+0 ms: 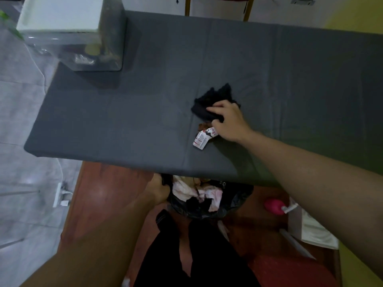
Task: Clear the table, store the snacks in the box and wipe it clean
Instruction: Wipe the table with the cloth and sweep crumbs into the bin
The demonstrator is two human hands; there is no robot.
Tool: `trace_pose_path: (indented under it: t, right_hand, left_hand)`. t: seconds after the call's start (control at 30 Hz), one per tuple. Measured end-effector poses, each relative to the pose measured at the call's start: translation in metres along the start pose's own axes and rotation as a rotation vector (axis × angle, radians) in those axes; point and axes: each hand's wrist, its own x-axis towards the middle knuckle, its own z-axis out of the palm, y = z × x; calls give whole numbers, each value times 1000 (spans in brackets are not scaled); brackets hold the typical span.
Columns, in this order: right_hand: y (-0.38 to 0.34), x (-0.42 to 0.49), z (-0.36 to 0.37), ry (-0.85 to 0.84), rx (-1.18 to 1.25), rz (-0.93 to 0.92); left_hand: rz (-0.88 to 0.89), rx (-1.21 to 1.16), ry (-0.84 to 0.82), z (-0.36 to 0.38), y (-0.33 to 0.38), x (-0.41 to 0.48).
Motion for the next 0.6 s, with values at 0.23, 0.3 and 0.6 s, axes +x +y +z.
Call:
trace_pose_path:
  t: [0.23, 0.3, 0.6]
  right_hand:
    - [-14, -53, 23, -147, -5, -180]
    - [-19, -74, 33, -119, 1, -213]
    - [-25, -132, 56, -54, 32, -298]
  left_hand:
    - [-1, 14, -20, -1, -7, -1]
    - [2, 21, -27, -2, -9, 0]
    - [8, -10, -92, -3, -13, 4]
